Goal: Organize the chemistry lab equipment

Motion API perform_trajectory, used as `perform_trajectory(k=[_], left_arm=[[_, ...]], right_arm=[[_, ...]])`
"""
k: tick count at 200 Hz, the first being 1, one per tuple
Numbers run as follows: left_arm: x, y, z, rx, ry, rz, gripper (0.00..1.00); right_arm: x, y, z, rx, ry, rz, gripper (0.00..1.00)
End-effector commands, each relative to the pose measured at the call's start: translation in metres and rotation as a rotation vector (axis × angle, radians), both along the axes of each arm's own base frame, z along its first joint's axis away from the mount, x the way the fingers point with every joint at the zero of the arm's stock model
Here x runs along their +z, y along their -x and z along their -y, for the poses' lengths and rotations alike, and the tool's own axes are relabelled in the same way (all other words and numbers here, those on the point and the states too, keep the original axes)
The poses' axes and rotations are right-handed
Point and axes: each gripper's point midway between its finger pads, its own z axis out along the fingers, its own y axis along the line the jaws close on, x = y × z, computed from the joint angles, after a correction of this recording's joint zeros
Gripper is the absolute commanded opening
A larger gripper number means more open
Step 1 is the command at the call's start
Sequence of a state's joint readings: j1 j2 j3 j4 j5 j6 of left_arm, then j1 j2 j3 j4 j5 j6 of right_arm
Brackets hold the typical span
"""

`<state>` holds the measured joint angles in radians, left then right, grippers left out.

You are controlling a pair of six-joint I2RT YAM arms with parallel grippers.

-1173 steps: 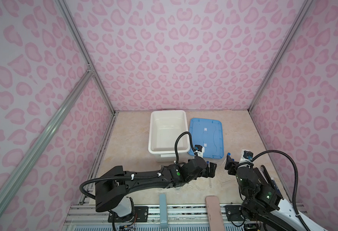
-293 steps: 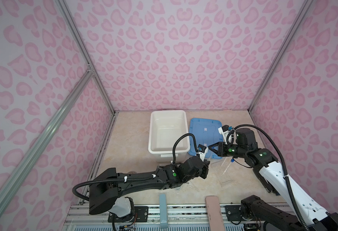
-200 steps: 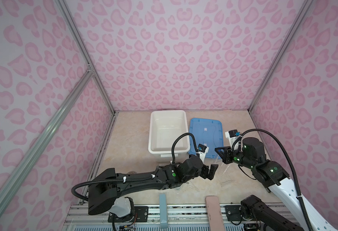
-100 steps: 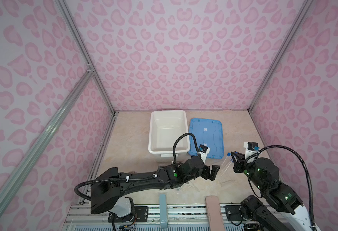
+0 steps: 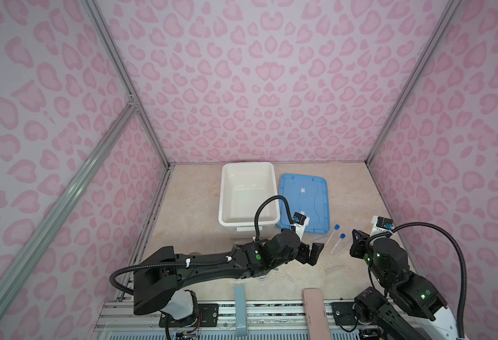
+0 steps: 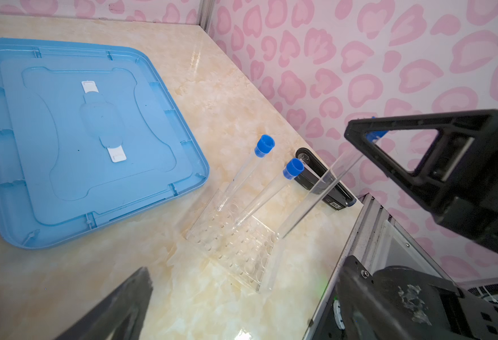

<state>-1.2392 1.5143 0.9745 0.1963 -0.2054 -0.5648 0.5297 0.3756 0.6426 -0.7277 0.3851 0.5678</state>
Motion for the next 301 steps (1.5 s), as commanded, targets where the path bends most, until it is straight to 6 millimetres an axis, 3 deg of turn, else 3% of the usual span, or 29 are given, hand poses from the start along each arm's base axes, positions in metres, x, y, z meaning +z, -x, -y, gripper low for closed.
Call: perform_trajectory(k=[1,84,111,170,301], left_arm=[[0.009,-0.003,0.003,0.013,0.04,0.015,0.99],[0.007,-0.001,0.004,-0.006,0.036,0.016,0.98],[0.005,-0.001,0.004,-0.006,0.036,0.012,0.98],[0.002,-0.002,0.005,-0.002,0.031,0.013,0.98],[0.001,-0.003,0.005,0.009,0.03,0.011,0.97]], right_arm=[[-0.005,0.004,0.018,-0.113,0.032,-0.011,0.12],[-0.021,-0.004,0.022,-0.159,0.06,0.05,0.12],[-0.028,-0.007,0.014,-0.136,0.032,0.048,0.12],[-0.044,-0.004,0.016,-0.143,0.034,0.026,0.12],[-0.061,-0.011,0.007,-0.129,0.113,0.025,0.12]])
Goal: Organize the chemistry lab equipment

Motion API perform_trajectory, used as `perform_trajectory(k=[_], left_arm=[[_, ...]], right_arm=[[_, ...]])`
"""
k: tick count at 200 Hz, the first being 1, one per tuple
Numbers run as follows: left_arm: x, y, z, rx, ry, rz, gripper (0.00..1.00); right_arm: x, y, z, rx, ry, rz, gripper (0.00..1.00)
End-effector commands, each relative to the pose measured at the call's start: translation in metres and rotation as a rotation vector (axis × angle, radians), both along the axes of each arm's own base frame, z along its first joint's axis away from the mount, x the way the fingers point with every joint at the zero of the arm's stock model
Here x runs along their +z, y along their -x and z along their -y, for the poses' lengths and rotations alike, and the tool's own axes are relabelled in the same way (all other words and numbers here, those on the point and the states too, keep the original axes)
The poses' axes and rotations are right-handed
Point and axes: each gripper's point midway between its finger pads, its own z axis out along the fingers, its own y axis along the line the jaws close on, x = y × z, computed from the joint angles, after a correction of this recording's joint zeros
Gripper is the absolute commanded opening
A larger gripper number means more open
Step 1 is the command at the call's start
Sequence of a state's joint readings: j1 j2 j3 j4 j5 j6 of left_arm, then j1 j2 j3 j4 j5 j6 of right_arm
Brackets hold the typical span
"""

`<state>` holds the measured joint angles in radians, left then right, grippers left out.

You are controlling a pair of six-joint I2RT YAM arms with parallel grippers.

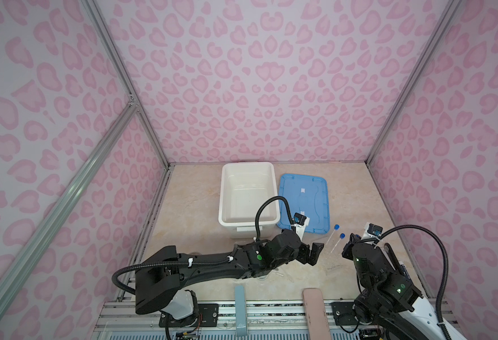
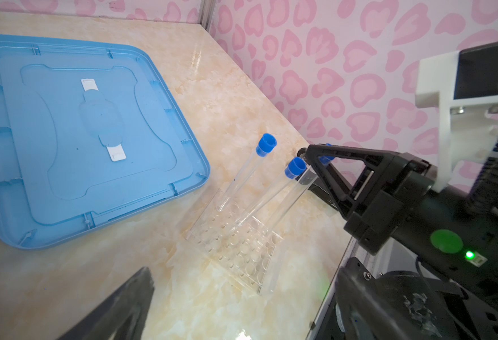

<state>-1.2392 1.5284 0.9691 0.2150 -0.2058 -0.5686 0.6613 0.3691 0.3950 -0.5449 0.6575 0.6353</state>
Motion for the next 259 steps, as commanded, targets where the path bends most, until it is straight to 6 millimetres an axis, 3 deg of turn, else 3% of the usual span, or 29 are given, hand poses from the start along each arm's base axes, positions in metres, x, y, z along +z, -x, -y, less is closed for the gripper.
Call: perform_trajectory(k=[1,106,151,175,209,259], left_arm=[[0.005,-0.003,0.003,0.007,0.03,0.014,0.97],[0.003,-0.002,0.002,0.011,0.024,0.009,0.97],[0.002,-0.003,0.001,0.013,0.018,0.009,0.97],[0.003,-0.003,0.001,0.012,0.019,0.011,0.97],[0.009,-0.003,0.001,0.011,0.028,0.017,0.97],[0.027,-0.002,-0.002,0.009,0.048,0.033,0.97]], right_arm=[[-0.007,0.002,-0.001,-0.002,0.02,-0.015,0.12],[0.003,0.0,-0.014,0.021,0.138,0.054,0.11],[-0.004,0.0,-0.018,0.031,0.152,0.05,0.13],[-0.001,0.001,-0.017,0.032,0.144,0.055,0.23],[0.006,0.004,-0.015,0.038,0.122,0.072,0.47],[0.043,0.007,-0.007,0.013,0.084,0.131,0.65]])
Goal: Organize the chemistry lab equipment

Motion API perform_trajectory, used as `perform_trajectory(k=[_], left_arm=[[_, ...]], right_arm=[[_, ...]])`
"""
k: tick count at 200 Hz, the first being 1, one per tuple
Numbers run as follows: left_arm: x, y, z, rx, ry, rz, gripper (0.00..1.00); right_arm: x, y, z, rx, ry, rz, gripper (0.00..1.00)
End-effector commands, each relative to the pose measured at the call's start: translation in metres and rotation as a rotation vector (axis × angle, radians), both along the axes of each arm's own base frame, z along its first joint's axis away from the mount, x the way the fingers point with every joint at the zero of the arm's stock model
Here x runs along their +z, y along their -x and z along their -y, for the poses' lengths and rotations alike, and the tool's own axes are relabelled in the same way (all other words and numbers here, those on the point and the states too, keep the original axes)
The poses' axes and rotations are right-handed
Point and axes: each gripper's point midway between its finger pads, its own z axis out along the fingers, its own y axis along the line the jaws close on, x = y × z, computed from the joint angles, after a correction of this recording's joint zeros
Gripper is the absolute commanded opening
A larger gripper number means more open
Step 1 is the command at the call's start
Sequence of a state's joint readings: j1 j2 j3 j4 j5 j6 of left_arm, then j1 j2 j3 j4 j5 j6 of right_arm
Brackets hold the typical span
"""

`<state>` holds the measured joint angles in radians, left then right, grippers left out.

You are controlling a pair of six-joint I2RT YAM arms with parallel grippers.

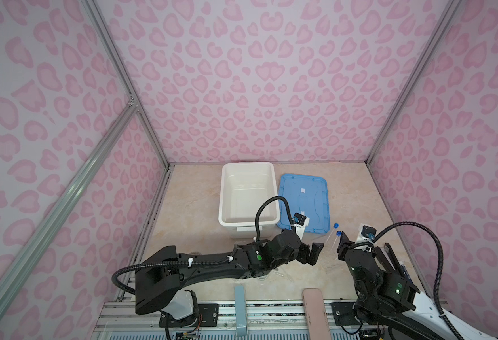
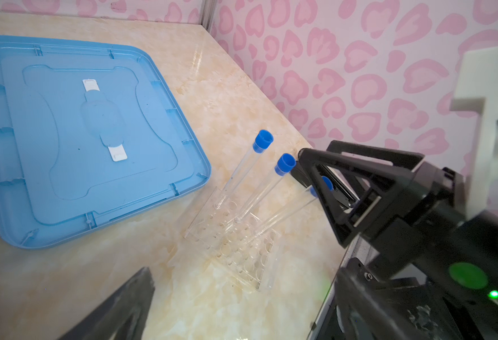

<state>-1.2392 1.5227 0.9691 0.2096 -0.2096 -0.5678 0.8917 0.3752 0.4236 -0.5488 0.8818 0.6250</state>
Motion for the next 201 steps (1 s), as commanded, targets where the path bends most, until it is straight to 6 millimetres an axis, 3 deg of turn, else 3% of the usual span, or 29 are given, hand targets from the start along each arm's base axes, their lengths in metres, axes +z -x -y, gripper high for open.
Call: perform_trajectory(k=[1,42,91,123,147,156,159,177,201], left_arm=[[0.026,-0.002,0.0,0.006,0.05,0.032,0.97],[0.051,-0.003,-0.011,0.023,0.054,0.065,0.96],[0.109,-0.018,-0.046,0.102,0.061,0.106,0.98],[0.131,-0.057,-0.103,0.257,0.013,0.031,0.98],[0.137,-0.082,-0.153,0.384,-0.065,0.011,0.99],[0.127,-0.091,-0.175,0.459,-0.145,0.015,0.96],[0.136,-0.095,-0.182,0.484,-0.148,0.025,0.95],[0.121,-0.114,-0.222,0.595,-0.265,-0.031,0.88],[0.093,-0.136,-0.258,0.66,-0.364,-0.142,0.81]], right_arm=[[0.018,0.002,0.008,-0.032,-0.002,0.035,0.65],[0.061,0.0,-0.003,0.042,-0.05,0.104,0.78],[0.127,-0.005,-0.036,0.222,-0.101,0.176,0.98],[0.164,-0.017,-0.07,0.346,-0.049,0.184,0.98],[0.175,-0.031,-0.1,0.437,-0.008,0.14,0.98],[0.177,-0.036,-0.112,0.477,-0.002,0.126,0.98],[0.178,-0.038,-0.115,0.489,-0.003,0.121,0.98],[0.175,-0.051,-0.133,0.54,-0.002,0.074,0.98],[0.16,-0.066,-0.148,0.576,0.007,-0.016,0.98]])
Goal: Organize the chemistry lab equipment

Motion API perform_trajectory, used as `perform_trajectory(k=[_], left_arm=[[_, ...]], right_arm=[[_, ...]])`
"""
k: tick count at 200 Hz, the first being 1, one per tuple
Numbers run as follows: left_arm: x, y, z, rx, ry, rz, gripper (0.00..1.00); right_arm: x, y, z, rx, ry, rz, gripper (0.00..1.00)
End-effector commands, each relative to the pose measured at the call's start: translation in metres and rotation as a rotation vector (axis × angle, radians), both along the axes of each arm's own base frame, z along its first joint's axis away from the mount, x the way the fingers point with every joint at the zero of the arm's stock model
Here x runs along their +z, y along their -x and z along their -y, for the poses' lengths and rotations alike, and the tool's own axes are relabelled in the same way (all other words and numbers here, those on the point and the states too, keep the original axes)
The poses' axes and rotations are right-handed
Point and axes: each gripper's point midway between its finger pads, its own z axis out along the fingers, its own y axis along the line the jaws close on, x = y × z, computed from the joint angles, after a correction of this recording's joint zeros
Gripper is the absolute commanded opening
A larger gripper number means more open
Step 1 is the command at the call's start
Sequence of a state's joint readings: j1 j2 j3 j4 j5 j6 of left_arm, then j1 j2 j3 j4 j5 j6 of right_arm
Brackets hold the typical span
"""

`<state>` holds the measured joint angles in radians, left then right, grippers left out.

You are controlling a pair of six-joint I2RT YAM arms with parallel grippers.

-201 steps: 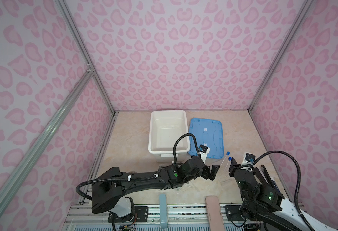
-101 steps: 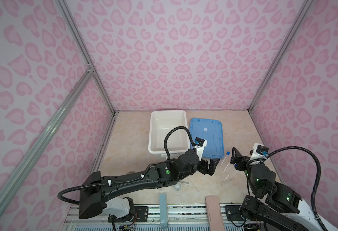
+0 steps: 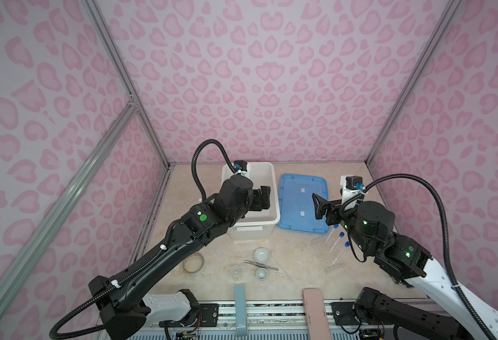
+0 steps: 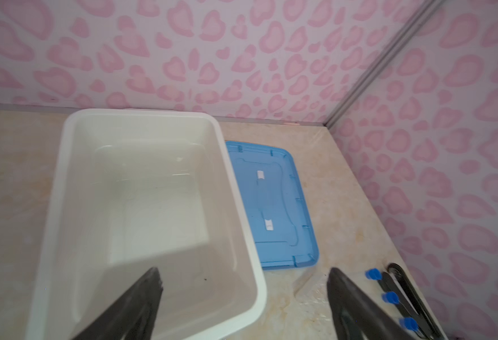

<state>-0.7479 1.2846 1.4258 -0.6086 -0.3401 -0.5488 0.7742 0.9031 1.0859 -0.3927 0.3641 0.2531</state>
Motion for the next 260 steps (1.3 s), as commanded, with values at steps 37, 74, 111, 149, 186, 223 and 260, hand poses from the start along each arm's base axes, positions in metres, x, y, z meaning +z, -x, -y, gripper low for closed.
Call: perform_trajectory(k=[37,74,111,149,186,223,260], left_arm=[[-0.083,-0.041,-0.089,0.198,-0.325,-0.32,0.78],[-0.109,-0.08,-0.114,0.263,-0.405,-0.384,0.71],[-0.139,-0.111,-0.11,0.236,-0.373,-0.444,0.6],[-0.156,-0.122,-0.11,0.243,-0.395,-0.492,0.44],[-0.153,-0.127,-0.125,0.282,-0.37,-0.494,0.23],[-0.149,-0.125,-0.135,0.293,-0.31,-0.486,0.19],[-0.147,-0.119,-0.149,0.357,-0.222,-0.469,0.14]], right_arm=[[-0.032,-0.019,-0.043,0.166,0.096,-0.168,0.98],[-0.054,-0.027,-0.064,0.221,0.081,-0.253,0.98],[-0.07,-0.029,-0.077,0.249,0.064,-0.295,0.98],[-0.078,-0.03,-0.075,0.241,0.084,-0.305,0.98],[-0.082,-0.031,-0.074,0.233,0.082,-0.305,0.98],[-0.084,-0.032,-0.075,0.229,0.07,-0.3,0.98],[-0.087,-0.032,-0.077,0.231,0.058,-0.303,0.98]])
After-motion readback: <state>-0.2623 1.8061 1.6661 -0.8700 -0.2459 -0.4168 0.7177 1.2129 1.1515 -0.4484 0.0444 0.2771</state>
